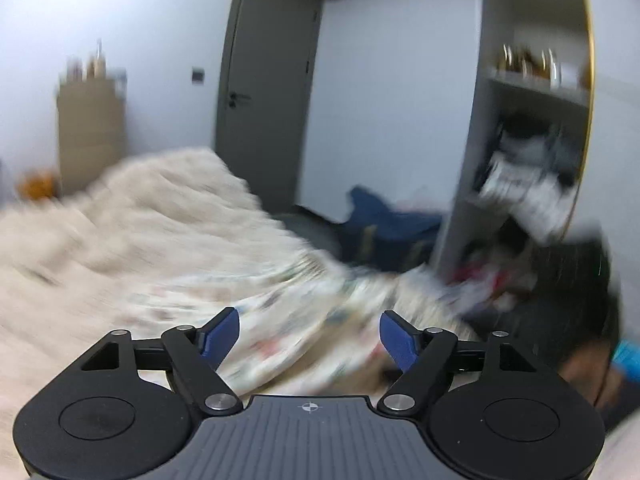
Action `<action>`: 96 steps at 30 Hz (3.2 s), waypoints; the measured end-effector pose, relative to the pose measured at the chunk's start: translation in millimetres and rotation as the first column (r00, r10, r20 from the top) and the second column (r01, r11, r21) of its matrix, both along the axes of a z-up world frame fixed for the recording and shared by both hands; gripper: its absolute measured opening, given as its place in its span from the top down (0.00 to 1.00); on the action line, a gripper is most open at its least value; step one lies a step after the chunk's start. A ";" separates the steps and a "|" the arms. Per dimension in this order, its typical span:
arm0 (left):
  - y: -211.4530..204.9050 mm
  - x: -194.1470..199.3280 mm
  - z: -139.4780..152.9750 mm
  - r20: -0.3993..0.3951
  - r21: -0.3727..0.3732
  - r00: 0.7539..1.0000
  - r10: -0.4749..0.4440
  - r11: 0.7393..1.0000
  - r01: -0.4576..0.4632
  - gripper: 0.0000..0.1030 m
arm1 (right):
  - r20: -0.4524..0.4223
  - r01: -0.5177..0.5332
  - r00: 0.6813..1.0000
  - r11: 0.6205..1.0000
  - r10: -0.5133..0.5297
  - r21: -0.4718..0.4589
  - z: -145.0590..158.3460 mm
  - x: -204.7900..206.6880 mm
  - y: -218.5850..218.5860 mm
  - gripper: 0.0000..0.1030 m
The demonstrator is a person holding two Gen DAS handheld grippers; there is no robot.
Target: Fold clothes
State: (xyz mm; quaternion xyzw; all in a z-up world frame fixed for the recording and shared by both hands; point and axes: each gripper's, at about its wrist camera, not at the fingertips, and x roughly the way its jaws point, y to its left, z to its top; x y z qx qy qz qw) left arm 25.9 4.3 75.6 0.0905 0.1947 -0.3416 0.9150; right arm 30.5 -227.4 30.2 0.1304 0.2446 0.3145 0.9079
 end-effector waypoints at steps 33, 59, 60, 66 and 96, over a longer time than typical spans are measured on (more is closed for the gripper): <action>-78.1 63.7 -89.8 0.277 0.304 0.954 0.119 0.931 -0.204 0.90 | -0.123 0.376 0.925 0.816 -0.360 0.440 -20.5 32.6 -167.2 0.88; 298.5 65.6 -14.3 -0.044 -0.335 0.428 0.903 0.390 -0.858 0.90 | -0.060 0.409 0.893 0.749 -0.446 0.522 -0.8 14.7 -216.1 0.89; 304.6 70.1 -20.5 -0.058 -0.295 0.425 0.903 0.391 -0.872 0.85 | -0.071 0.408 0.896 0.753 -0.437 0.516 -3.9 18.4 -214.5 0.89; 335.4 62.4 -47.6 -0.161 -0.254 0.494 0.854 0.448 -0.857 0.70 | -0.147 0.439 0.898 0.822 -0.414 0.363 -11.0 38.9 -203.0 0.83; 362.4 100.7 -211.2 -0.714 -0.266 0.440 0.545 0.370 -0.890 0.97 | 0.198 0.033 0.970 0.733 0.140 -0.680 9.8 -31.1 -65.2 0.34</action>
